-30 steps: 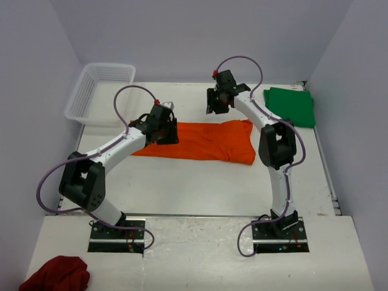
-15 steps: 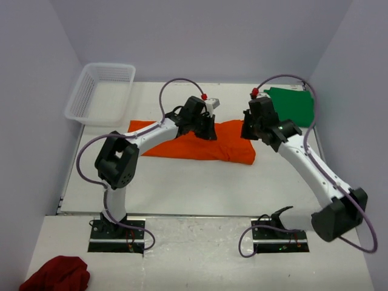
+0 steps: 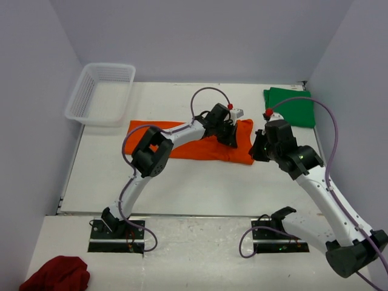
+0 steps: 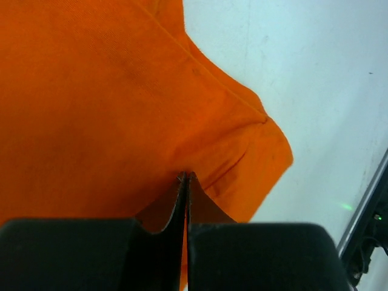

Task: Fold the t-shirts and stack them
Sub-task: Rotate the tshirt 90 degrees

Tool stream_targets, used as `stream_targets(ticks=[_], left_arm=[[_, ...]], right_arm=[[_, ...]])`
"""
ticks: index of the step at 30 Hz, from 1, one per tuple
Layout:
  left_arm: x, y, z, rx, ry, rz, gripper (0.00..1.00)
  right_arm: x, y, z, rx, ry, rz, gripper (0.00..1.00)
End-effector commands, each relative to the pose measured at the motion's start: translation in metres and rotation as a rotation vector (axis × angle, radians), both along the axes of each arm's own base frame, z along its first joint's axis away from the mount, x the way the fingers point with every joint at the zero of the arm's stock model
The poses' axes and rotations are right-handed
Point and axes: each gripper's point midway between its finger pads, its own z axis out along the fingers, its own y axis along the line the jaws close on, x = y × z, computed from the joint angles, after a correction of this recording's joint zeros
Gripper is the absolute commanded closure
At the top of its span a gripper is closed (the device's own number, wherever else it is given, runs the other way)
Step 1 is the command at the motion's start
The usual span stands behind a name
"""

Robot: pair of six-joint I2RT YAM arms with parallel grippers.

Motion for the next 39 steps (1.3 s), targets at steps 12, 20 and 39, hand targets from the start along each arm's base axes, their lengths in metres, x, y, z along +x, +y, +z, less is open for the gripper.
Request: stream_targets(ticks=[12,20,39], left_arm=[[0.024,-0.064,-0.047,-0.117,0.064,-0.039,1.0],[0.106,-0.034,-0.023,-0.247,0.006,0.125,1.0],[0.226,0.103,0.019,-0.297,-0.087,0.339,1.0]], right_arm=[[-0.041,0.009,0.008,0.126,-0.023,0.052,1.0],[-0.05,0.021,-0.006,0.147,0.021,0.088,1.0],[-0.029,0.124,-0.059,0.121,0.176,0.316,1.0]])
